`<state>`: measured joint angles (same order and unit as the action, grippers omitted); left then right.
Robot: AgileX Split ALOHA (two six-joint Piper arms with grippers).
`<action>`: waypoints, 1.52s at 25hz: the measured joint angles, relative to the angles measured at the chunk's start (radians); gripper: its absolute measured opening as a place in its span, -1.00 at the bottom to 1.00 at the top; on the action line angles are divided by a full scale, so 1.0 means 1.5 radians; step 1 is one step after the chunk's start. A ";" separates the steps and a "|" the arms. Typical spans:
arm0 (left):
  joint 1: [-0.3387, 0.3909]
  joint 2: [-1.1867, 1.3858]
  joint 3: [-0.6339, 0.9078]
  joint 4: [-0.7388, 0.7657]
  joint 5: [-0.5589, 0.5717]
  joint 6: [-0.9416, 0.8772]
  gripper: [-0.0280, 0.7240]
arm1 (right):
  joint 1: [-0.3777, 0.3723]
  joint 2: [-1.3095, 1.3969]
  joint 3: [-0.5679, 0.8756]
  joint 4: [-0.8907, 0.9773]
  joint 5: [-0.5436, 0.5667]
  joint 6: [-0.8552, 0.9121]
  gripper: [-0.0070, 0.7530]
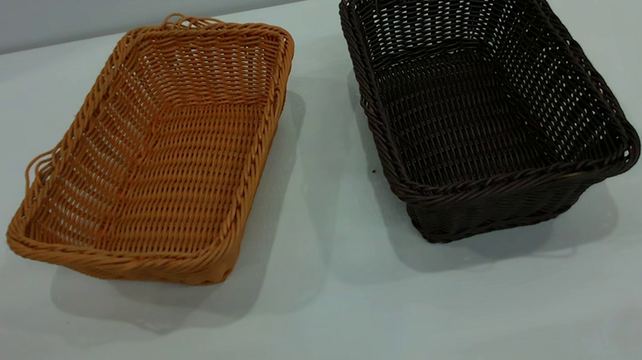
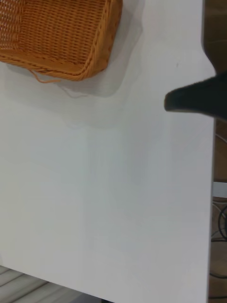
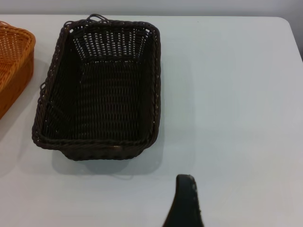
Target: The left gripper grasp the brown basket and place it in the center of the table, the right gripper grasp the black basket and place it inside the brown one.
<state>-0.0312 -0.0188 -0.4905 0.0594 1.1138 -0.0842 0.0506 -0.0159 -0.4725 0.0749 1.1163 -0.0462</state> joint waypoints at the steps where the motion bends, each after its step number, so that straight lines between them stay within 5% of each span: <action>1: 0.000 0.000 0.000 0.000 0.000 0.000 0.29 | 0.000 0.000 0.000 0.000 0.000 0.000 0.42; 20: 0.000 0.003 -0.001 0.000 -0.003 -0.001 0.29 | 0.000 0.011 0.000 0.009 -0.001 0.007 0.35; 25: 0.000 0.114 -0.045 0.000 -0.010 0.026 0.31 | 0.000 0.134 0.000 0.097 -0.017 -0.012 0.51; 38: 0.000 0.590 -0.134 0.000 -0.327 0.070 0.63 | 0.031 0.645 0.000 0.437 -0.233 -0.371 0.64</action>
<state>-0.0312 0.8662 -0.6911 0.0588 0.6239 0.0210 0.0975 0.9512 -0.4725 0.7305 0.7673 -0.6031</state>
